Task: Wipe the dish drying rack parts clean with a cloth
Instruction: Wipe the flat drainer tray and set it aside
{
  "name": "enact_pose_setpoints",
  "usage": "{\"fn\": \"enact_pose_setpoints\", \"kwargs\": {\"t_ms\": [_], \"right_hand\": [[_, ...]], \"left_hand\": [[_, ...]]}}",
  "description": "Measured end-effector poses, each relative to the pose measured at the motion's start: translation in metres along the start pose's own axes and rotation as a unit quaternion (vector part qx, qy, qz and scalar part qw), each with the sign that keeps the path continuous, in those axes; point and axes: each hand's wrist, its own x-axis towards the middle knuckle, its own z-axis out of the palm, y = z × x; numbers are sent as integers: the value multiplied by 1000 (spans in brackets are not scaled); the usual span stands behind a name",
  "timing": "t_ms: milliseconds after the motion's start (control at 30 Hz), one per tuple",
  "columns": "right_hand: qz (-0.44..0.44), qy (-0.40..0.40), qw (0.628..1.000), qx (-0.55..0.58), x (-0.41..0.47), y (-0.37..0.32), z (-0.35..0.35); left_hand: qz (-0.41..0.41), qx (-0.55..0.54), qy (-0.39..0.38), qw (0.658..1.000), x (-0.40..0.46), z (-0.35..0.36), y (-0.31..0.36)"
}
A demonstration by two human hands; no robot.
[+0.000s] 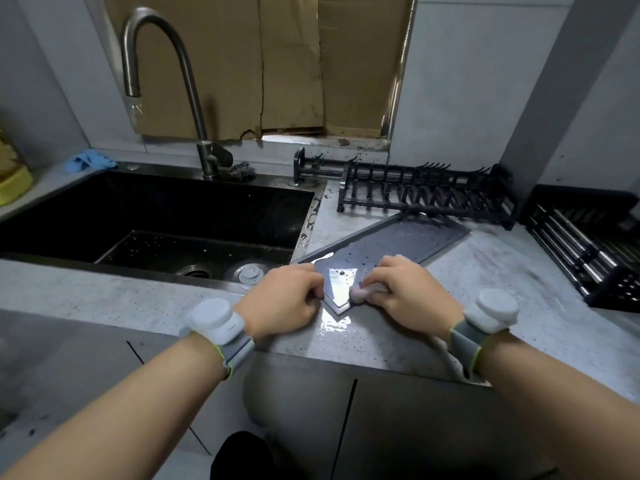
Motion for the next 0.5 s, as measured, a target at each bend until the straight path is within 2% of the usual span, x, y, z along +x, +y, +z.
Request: {"fn": "enact_pose_setpoints", "kwargs": {"t_ms": [100,233,400,500], "right_hand": [[-37,40,998,32,6,-19,11],[-112,17,993,-13,-4,-23,36],[-46,7,996,-72,5,25,5],[-33,-3,996,-86,9,31,0]], "left_hand": [[10,1,23,1000,-1,4,3],[16,9,33,999,-1,7,6],[13,23,30,999,3,5,9],[17,26,31,999,2,5,9]]}}
